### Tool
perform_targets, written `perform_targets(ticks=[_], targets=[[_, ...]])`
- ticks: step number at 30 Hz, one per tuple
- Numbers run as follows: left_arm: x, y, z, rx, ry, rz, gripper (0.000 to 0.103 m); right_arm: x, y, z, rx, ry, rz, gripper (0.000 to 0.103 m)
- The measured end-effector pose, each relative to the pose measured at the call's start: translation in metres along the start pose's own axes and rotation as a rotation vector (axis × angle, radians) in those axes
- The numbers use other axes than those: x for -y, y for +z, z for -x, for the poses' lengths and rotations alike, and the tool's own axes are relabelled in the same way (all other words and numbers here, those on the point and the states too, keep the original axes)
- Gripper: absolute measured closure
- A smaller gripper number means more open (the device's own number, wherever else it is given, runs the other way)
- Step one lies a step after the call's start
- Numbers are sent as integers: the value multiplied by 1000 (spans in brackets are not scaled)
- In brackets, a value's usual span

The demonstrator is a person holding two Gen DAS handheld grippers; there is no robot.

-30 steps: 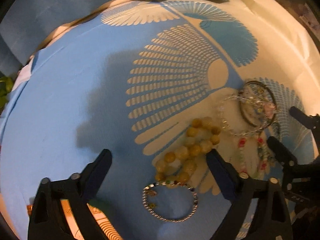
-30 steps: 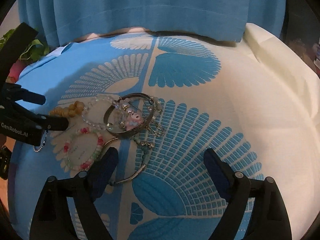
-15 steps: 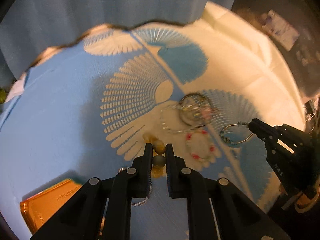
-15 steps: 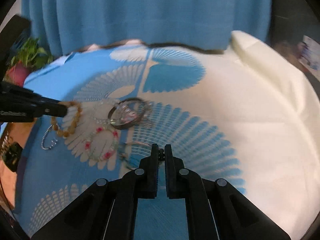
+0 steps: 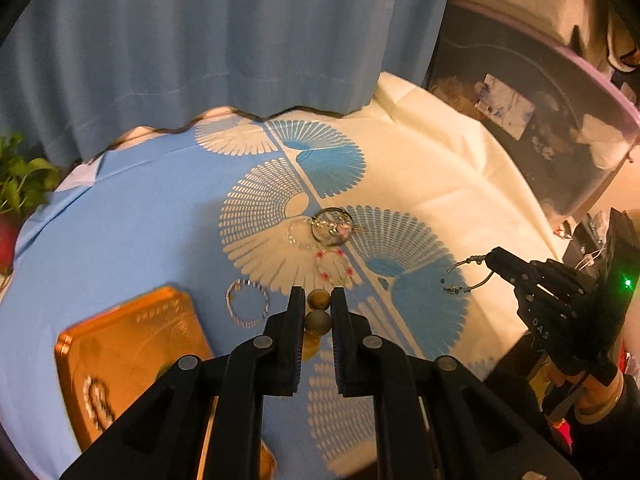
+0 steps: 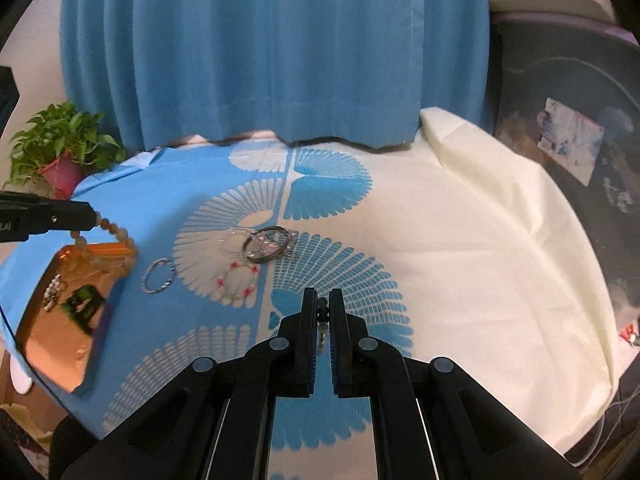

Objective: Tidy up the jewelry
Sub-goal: 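Grasp the wooden bead bracelet with the left gripper while the right grasps a bangle, then carry both bracelets to the tray and release them inside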

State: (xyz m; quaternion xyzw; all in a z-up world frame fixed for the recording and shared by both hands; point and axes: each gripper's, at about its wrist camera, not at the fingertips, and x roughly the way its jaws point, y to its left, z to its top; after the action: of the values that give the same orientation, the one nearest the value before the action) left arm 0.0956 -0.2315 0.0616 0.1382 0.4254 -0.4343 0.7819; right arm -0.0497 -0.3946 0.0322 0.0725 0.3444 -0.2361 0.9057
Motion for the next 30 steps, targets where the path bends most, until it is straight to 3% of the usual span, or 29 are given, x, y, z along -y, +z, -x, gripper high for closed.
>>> perform_targets(ticks=[11, 19, 30], targets=[[26, -96, 94, 46, 29, 57, 93, -31, -33, 112, 63, 55, 64, 97], [44, -167, 152, 101, 57, 78, 93, -73, -87, 172, 40, 135, 125, 98], [57, -232, 192, 149, 131, 125, 93, -122, -143, 233, 35, 216, 249, 98]])
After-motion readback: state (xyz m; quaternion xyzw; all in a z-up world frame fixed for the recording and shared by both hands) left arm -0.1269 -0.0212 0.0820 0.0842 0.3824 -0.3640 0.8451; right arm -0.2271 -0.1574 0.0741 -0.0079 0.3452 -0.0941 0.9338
